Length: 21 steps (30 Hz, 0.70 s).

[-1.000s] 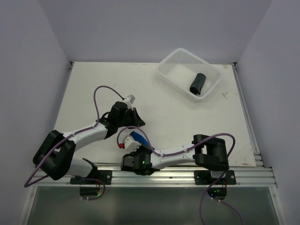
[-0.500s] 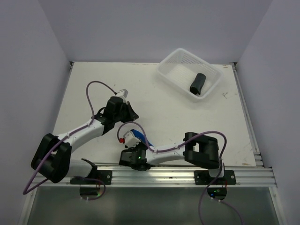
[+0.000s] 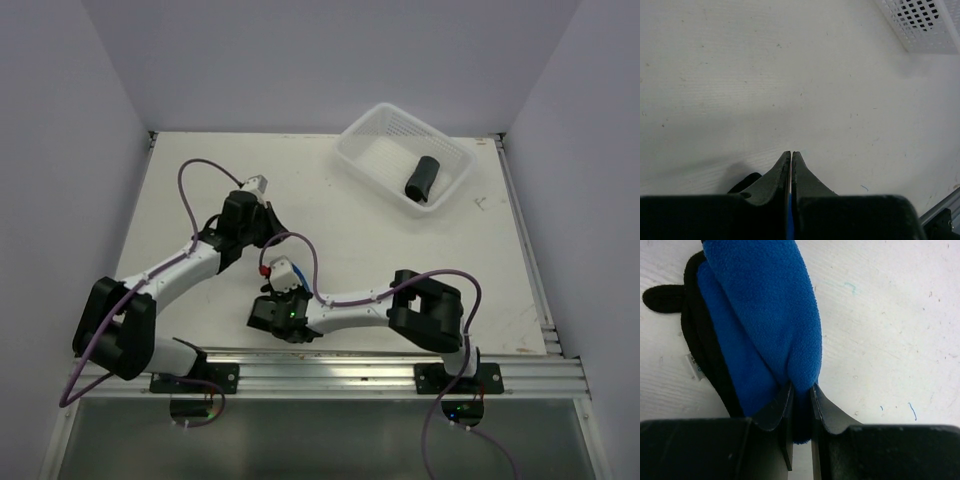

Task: Roll the towels
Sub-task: Roll the towel

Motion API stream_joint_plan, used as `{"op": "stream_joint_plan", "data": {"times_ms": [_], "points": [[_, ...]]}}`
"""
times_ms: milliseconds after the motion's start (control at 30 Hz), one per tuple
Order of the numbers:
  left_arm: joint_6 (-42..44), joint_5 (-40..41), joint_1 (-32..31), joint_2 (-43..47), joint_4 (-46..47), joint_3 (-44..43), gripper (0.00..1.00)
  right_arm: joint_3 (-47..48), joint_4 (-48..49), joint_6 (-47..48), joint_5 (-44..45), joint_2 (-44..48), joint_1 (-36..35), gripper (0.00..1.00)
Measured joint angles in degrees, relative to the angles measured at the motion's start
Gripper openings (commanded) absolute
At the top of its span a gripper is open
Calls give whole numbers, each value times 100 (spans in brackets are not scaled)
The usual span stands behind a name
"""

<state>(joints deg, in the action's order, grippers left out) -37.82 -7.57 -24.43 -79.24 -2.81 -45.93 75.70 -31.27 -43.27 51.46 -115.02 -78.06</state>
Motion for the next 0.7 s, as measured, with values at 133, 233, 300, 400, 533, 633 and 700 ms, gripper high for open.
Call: {"op": "stream_joint_plan", "data": {"times_ms": [133,233,300,400,533,633,700], "points": [[-11,-201,0,-63,37,17,7,-144,-31,-76,4,4,-11,0],[-131,-608,2,-55,455,219,6,-170,-138,-50,103,0,-81,0],[-258,-929,2,-46,732,461,6,-151,-282,13,212,-35,-195,0],[-450,-1327,2,-35,1054,892,5,256,-693,229,509,-431,-463,0],[-570,-1600,2,28,1250,1296,4,940,-1152,586,883,-1043,-767,0],[-678,-1711,13,140,1440,1641,3,1325,-1453,787,984,-1320,-885,0],[-750,-1755,15,168,1558,1858,3,1427,-1574,909,1054,-1421,-929,0]]}}
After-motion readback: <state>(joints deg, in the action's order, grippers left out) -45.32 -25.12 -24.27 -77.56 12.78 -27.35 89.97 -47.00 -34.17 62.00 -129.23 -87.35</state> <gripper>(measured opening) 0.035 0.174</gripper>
